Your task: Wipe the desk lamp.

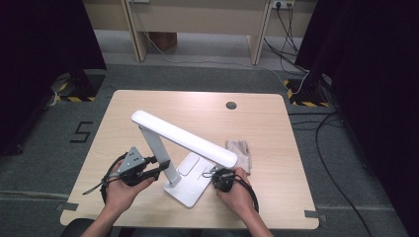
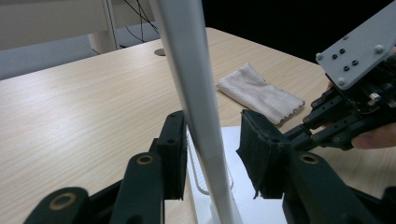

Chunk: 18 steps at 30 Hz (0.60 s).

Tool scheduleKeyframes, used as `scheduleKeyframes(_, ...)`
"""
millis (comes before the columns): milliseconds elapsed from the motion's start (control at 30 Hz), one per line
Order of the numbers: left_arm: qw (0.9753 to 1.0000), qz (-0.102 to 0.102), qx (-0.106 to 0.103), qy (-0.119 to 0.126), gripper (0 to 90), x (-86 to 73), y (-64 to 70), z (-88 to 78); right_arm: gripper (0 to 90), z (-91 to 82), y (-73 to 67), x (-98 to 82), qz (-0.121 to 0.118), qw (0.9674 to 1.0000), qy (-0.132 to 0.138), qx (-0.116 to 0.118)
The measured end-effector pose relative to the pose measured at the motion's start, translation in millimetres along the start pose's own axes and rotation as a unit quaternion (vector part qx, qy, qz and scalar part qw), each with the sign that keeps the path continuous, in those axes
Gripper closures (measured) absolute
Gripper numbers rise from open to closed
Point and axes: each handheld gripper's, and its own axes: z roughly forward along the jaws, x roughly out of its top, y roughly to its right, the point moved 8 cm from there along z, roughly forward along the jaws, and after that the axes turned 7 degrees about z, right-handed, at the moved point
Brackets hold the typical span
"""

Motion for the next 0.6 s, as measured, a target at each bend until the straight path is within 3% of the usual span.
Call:
scheduleKeyframes(367,0.9999,0.009,0.002,0.007,63.5,-1.6,4.7,-3.8,81.8,12.8,12.8,18.6,-0.010,0.9995,0.006,-0.028)
scheduleKeyframes(600,0.9999,0.009,0.007,0.011,61.4,-3.7,7.4,-8.6,80.9,20.7,13.0,29.6,-0.015,0.9990,0.011,-0.041)
